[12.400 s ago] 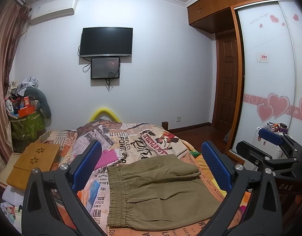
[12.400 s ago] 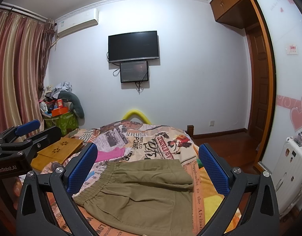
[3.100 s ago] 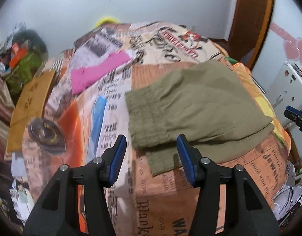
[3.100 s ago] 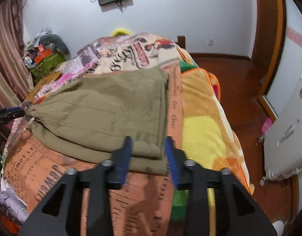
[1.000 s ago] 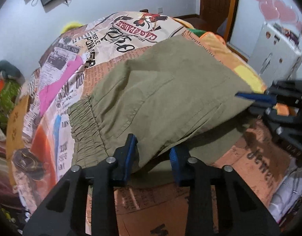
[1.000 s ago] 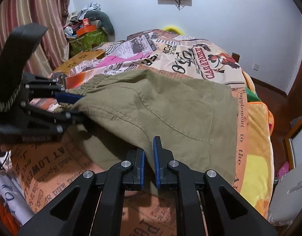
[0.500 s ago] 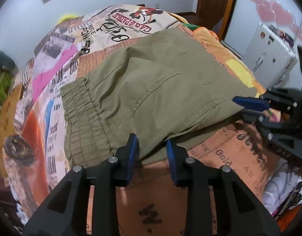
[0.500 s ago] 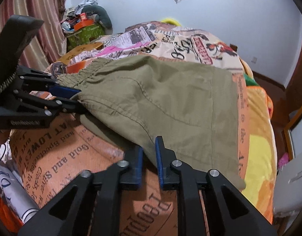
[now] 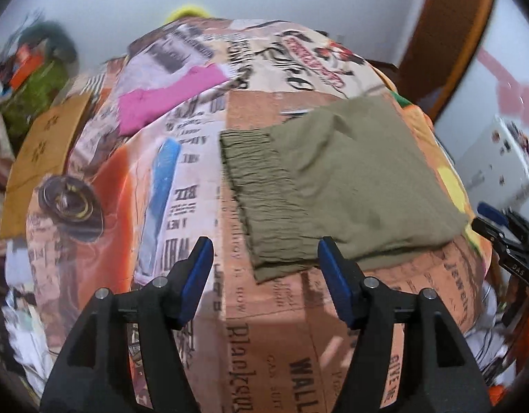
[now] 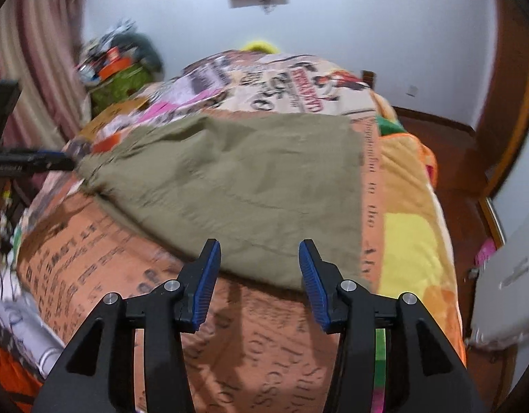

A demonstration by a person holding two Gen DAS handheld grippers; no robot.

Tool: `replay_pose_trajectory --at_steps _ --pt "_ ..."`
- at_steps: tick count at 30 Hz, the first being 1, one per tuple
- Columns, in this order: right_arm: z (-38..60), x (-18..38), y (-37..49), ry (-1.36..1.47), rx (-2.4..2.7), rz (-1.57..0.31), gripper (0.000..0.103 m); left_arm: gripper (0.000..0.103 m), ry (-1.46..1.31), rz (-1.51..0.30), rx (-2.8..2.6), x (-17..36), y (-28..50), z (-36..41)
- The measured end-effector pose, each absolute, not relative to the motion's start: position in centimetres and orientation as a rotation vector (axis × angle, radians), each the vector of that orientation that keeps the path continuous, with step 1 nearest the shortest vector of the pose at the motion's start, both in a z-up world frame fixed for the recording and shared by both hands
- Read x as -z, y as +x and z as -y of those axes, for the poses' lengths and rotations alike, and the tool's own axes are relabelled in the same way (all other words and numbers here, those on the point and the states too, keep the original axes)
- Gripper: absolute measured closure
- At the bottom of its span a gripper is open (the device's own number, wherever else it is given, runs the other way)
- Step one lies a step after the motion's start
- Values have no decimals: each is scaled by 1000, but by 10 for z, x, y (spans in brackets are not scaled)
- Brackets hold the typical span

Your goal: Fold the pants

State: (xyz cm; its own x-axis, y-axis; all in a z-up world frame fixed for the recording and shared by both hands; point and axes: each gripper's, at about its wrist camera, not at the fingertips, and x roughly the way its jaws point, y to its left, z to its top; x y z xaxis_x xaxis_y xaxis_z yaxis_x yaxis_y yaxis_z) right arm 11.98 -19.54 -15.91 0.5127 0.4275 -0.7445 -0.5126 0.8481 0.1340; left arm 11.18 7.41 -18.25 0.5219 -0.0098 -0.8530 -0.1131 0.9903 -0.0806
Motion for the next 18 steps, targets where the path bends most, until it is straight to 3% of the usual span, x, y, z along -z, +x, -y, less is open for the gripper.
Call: replay_pose_trajectory --at_steps 4,11,14,18 --pt "215 162 133 -48 -471 -882 43 40 -193 -1017 -60 190 118 -80" --pt "231 191 147 -1 -402 -984 43 40 -177 -1085 -31 215 131 -61" --pt "230 215 154 55 -400 -1080 43 44 -151 -1092 -49 222 134 -53" --pt "227 222 147 44 -404 -1075 41 50 -61 -1035 -76 213 126 -46"
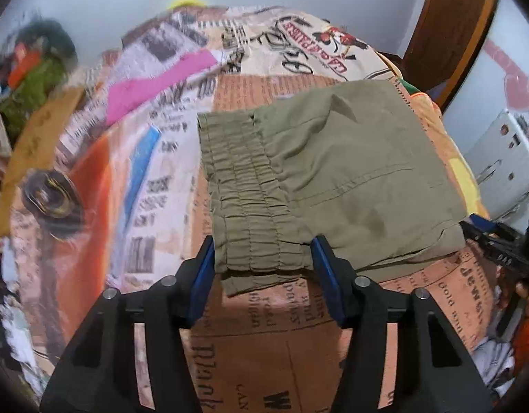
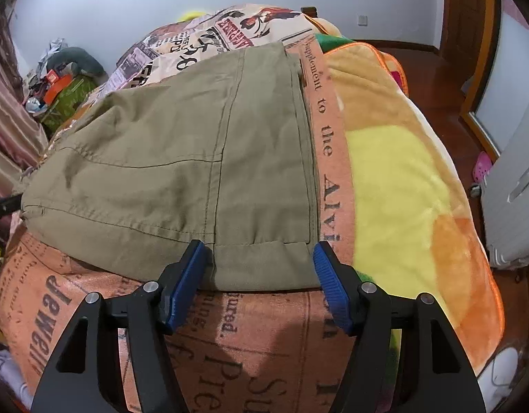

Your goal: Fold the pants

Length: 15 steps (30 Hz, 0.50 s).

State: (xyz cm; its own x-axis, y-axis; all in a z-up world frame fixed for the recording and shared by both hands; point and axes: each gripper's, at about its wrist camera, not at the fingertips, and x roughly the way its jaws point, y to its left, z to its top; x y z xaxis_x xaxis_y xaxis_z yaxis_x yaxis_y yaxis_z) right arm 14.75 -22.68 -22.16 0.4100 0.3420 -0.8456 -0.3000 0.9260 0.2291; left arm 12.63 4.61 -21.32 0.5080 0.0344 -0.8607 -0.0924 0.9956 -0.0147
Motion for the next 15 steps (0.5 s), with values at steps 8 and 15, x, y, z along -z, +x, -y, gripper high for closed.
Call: replay_pose_trajectory --at_steps 8,15 --pt "229 222 143 15 -433 -1071 42 49 -109 -1058 -45 227 120 -62" --pt "225 220 149 -15 -434 -1086 42 32 -131 -1027 -103 227 116 -65"
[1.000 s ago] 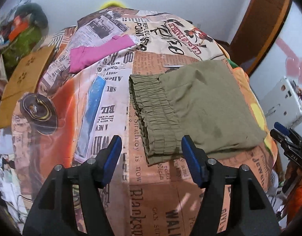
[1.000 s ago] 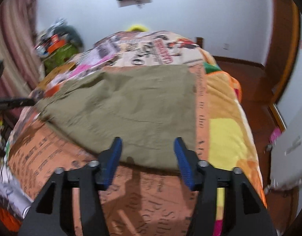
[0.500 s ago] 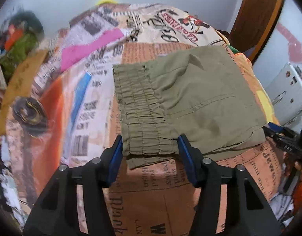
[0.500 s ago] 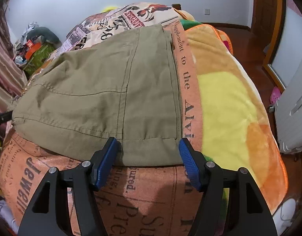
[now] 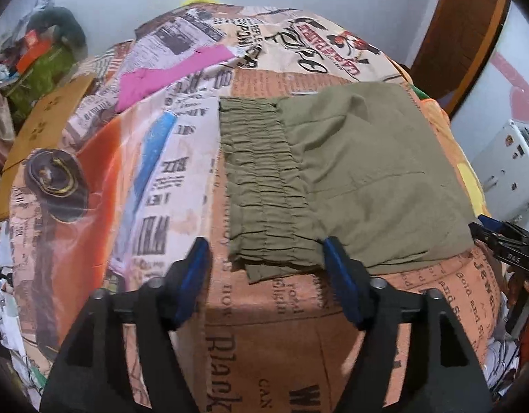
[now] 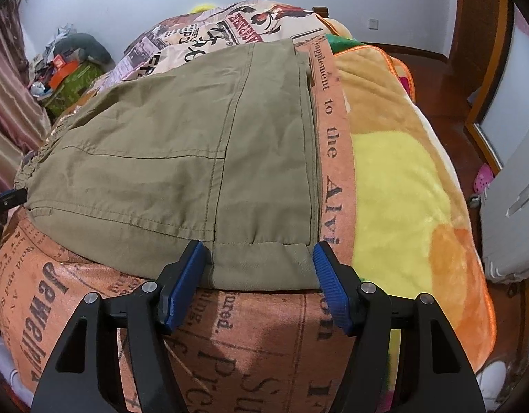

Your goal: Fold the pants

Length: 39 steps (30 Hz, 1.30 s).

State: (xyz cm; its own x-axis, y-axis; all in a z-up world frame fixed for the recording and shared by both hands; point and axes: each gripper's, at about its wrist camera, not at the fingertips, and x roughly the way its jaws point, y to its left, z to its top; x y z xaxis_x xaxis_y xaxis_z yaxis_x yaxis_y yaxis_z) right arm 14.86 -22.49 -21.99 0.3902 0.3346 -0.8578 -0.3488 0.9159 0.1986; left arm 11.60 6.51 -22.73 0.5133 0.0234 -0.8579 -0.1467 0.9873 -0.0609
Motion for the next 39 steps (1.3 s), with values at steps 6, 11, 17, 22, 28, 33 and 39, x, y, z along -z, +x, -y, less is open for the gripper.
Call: replay_pose_trajectory --at_steps 6,11,17,22,28,33,39 --pt "220 203 154 -93 -423 -1076 40 32 -71 -996 -130 203 122 -67" --pt "221 187 172 -69 -423 -1036 40 32 -94 -957 -144 179 139 -80" --pt "212 166 203 -67 -430 -968 40 30 -82 -944 -178 169 175 -95" --pt "202 153 235 -99 -434 -909 40 30 -134 -985 -183 178 209 -112" --pt "193 158 280 -95 -436 -886 40 29 -148 -1017 -176 194 240 -122" --pt "183 175 323 -82 -474 -902 40 26 -152 -1060 -161 215 262 -125" --pt "173 201 366 -105 -466 -936 40 26 -192 -1115 -131 239 276 -123"
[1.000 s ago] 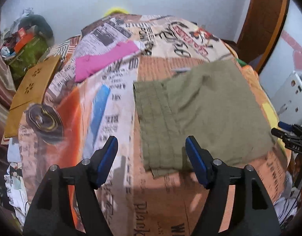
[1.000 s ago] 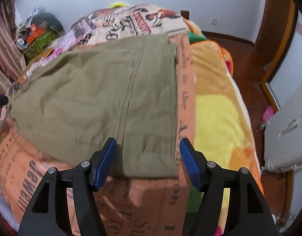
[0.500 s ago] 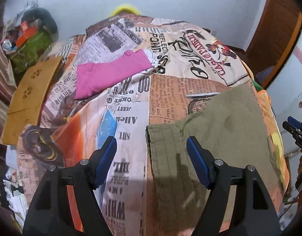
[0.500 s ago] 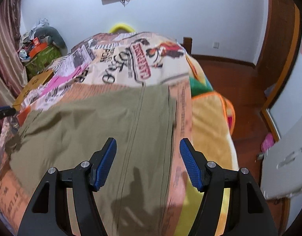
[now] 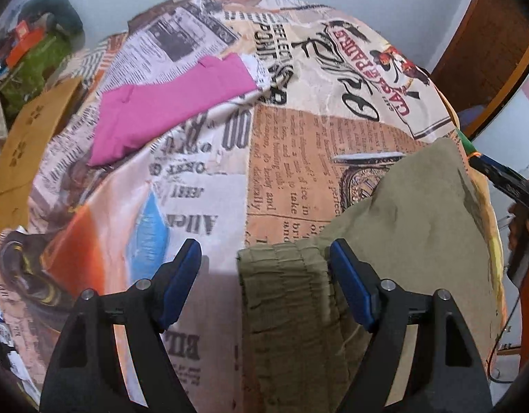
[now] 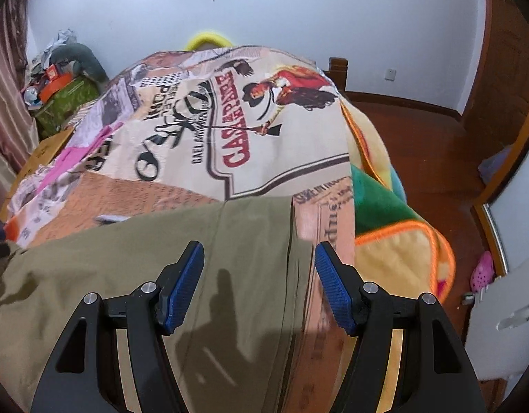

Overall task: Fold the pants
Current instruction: 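Grasp the waistband edge with the left gripper while the right gripper grasps the pants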

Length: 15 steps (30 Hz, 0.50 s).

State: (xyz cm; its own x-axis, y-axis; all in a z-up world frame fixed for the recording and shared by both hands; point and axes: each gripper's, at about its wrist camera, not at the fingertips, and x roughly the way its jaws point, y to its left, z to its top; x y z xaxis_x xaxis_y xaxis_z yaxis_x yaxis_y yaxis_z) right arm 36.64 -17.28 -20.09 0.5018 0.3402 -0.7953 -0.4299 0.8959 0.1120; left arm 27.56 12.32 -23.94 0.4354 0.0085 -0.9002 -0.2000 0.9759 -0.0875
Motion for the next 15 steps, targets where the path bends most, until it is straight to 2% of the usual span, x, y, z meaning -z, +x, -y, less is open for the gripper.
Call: replay_pose_trajectory --at_steps 5,8,11,12,13,15 --pt "168 229 390 -72 -451 -1007 40 23 -187 -1124 -122 249 276 -119" --pt "166 245 397 -30 -460 -1054 49 22 -200 -1135 -113 254 276 -121" --pt "164 249 394 -29 -457 -1051 66 22 -212 -1130 -102 252 273 -121" --pt "163 250 393 -45 -458 -1055 80 22 -211 -1121 -97 250 272 -121" --pt "162 252 393 -65 -449 -1059 87 22 -207 -1114 -95 248 271 -120" --pt "162 253 393 -88 -453 -1058 89 22 -180 -1115 -100 247 272 -115"
